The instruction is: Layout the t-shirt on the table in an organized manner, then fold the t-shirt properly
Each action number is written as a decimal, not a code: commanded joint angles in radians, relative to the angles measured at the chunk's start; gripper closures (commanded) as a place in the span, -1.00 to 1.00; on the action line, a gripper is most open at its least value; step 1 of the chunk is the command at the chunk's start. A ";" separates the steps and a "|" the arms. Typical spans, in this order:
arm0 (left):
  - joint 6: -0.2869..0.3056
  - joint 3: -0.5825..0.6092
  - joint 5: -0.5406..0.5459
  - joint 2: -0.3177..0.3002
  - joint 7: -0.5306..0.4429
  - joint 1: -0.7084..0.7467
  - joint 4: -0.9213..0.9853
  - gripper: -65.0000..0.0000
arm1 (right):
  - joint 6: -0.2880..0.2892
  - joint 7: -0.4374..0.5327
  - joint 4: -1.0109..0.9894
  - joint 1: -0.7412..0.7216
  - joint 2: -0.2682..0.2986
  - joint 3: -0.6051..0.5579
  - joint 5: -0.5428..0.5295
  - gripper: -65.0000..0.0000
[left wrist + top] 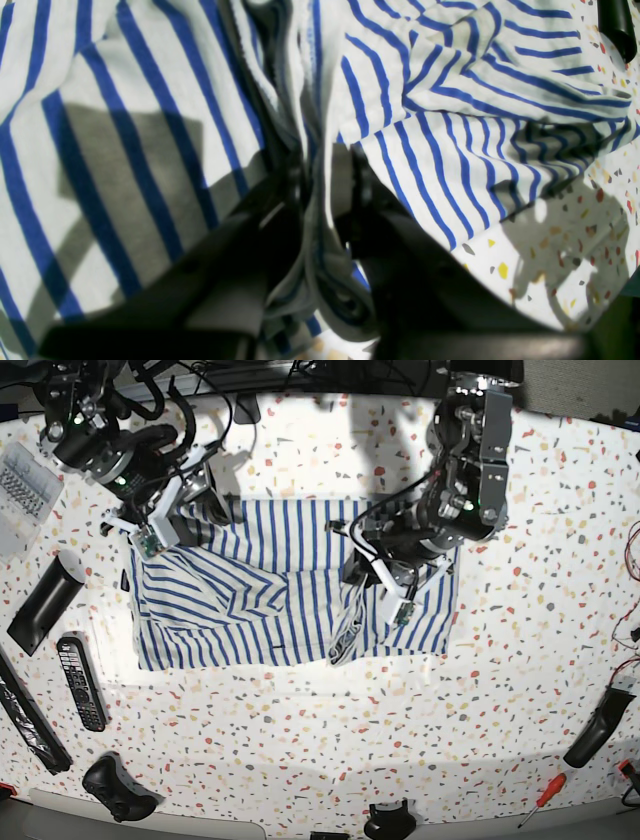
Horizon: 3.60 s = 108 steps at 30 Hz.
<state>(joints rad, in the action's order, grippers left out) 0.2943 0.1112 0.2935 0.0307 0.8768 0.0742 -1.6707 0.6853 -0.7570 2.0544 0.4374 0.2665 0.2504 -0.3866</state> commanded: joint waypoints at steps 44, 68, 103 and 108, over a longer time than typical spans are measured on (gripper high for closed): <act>0.049 0.003 -0.179 0.007 0.042 -0.130 -0.018 -0.01 | -0.114 -0.026 -0.705 -0.536 0.016 0.241 -0.005 -0.22; 0.045 0.003 -0.192 0.005 0.043 -0.129 -0.018 -0.01 | 0.013 -0.268 -0.934 -0.537 -0.019 0.320 -0.436 -0.22; 0.004 0.002 -0.110 0.000 -0.036 -0.017 -0.018 0.00 | 0.013 -0.335 -0.932 -0.724 0.045 0.509 -0.559 1.00; 0.004 0.002 -0.148 0.000 -0.095 0.018 -0.014 0.00 | 0.013 -0.371 -0.885 -0.735 0.028 0.414 -0.637 1.00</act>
<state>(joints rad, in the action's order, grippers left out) 0.2958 0.1123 0.1326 0.0254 0.8032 0.1081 -1.6703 0.6903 -1.1450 1.1488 -0.2722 0.2813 0.6613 -0.9821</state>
